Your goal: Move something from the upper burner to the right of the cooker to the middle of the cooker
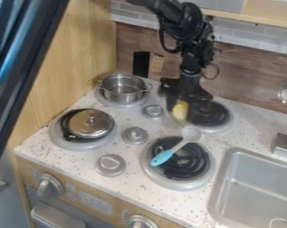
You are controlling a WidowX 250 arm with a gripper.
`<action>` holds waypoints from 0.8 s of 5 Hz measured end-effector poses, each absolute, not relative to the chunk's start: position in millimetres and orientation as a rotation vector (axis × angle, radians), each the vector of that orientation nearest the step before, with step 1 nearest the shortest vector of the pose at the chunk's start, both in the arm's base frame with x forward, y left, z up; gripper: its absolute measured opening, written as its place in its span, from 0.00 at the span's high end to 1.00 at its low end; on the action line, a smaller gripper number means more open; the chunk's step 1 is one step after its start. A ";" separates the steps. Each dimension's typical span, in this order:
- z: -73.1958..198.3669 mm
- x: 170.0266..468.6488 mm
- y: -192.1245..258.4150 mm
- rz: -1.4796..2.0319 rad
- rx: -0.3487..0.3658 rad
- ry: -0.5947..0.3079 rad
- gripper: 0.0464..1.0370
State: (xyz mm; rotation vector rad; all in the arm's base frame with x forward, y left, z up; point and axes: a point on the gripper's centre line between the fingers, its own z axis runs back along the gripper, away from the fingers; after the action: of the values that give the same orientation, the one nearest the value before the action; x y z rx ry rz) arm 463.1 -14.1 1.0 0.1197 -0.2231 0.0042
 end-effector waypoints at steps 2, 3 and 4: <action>-4.5 454.0 10.4 0.073 0.150 -0.140 0.47; -15.3 452.9 14.7 0.073 0.175 -0.105 0.47; -17.9 453.8 13.6 0.076 0.163 -0.108 0.39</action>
State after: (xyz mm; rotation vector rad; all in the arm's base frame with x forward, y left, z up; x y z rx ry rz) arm 453.8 13.6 -17.9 0.1630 -0.1082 0.0761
